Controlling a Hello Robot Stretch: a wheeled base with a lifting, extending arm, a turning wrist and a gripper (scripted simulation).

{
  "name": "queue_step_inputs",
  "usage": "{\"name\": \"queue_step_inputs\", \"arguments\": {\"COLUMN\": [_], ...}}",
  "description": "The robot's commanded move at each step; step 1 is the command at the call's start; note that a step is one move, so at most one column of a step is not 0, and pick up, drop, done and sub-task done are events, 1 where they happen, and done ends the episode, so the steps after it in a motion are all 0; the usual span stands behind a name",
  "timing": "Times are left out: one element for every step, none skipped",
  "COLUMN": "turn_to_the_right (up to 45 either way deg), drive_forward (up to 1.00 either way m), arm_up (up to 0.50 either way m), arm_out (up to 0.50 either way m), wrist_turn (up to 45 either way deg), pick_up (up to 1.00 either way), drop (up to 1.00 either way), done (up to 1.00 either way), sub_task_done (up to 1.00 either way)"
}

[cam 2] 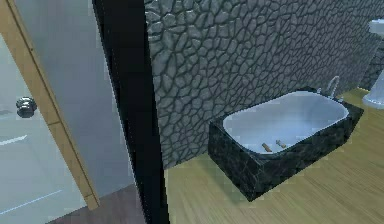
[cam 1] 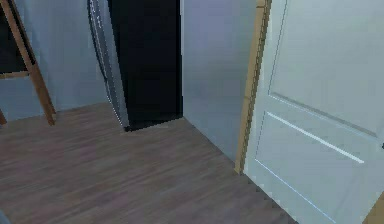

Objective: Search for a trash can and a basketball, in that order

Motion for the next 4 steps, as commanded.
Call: {"name": "queue_step_inputs", "arguments": {"turn_to_the_right": [6.0, 0.0, 33.0, 0.0], "drive_forward": [0.0, 0.55, 0.0, 0.05], "arm_up": [0.0, 0.0, 0.0, 0.0], "arm_out": [0.0, 0.0, 0.0, 0.0], "wrist_turn": [0.0, 0.0, 0.0, 0.0], "pick_up": [0.0, 0.0, 0.0, 0.0], "drop": [0.0, 0.0, 0.0, 0.0], "done": [0.0, 0.0, 0.0, 0.0], "sub_task_done": [0.0, 0.0, 0.0, 0.0]}}
